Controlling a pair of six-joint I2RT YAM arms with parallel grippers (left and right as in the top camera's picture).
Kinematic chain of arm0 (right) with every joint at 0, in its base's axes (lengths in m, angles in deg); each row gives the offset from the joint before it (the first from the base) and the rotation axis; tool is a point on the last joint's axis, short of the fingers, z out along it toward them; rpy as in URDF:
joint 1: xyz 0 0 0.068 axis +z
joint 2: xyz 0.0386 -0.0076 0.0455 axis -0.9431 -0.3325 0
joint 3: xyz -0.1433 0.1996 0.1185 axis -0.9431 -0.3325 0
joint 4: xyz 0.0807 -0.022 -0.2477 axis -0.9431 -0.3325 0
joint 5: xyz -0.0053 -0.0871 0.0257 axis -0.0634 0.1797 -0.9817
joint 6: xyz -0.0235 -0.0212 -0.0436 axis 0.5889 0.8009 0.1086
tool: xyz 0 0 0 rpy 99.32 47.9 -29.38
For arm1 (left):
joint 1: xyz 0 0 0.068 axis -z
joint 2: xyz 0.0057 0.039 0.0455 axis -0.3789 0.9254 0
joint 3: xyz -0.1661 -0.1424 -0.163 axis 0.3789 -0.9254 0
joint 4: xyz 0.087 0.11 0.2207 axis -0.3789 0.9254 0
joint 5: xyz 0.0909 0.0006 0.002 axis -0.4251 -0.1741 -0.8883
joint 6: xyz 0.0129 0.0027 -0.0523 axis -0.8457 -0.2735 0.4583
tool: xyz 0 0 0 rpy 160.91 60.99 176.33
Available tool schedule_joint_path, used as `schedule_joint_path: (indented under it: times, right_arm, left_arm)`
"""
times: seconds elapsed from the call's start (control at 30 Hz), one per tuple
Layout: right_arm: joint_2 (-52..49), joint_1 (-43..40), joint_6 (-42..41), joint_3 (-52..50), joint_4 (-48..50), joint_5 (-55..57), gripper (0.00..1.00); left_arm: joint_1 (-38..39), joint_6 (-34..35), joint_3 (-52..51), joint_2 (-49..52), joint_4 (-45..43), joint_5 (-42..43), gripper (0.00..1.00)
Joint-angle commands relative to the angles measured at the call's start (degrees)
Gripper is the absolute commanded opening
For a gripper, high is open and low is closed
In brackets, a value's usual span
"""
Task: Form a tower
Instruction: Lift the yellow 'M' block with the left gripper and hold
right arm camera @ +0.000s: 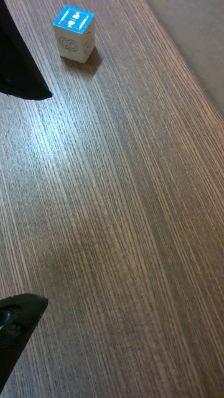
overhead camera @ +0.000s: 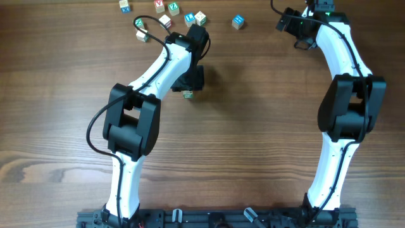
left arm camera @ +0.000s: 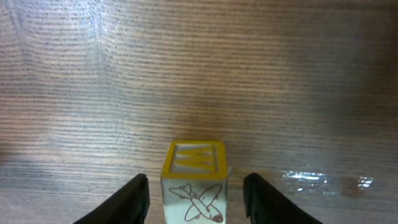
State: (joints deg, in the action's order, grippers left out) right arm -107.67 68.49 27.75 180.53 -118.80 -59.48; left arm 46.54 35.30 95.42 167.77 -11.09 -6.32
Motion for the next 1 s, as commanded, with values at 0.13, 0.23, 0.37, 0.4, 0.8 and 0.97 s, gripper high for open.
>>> schedule_joint_path:
  times: [0.13,0.23,0.37,0.4,0.8,0.97]
  right_arm:
    - [2.21,0.20,0.52,0.07,0.17,0.31,1.00]
    - [2.21,0.20,0.50,0.07,0.17,0.31,1.00]
    - [2.21,0.20,0.50,0.07,0.17,0.31,1.00]
    - [2.21,0.20,0.50,0.07,0.17,0.31,1.00]
    - [2.21,0.20,0.52,0.07,0.17,0.31,1.00]
    - [2.21,0.20,0.50,0.07,0.17,0.31,1.00]
  left_arm:
    - [-0.26,-0.24,-0.55,-2.23,1.79,1.36,0.47]
    - [-0.26,-0.22,-0.90,-2.23,2.16,1.36,0.46]
    - [0.02,-0.07,-1.60,-2.23,2.14,3.28,0.41]
    - [0.11,-0.09,-1.60,-2.23,1.38,2.73,0.38]
    - [-0.15,-0.09,-1.62,-2.23,-0.94,0.33,0.28]
    - [-0.15,-0.09,-1.62,-2.23,-0.74,0.26,0.44]
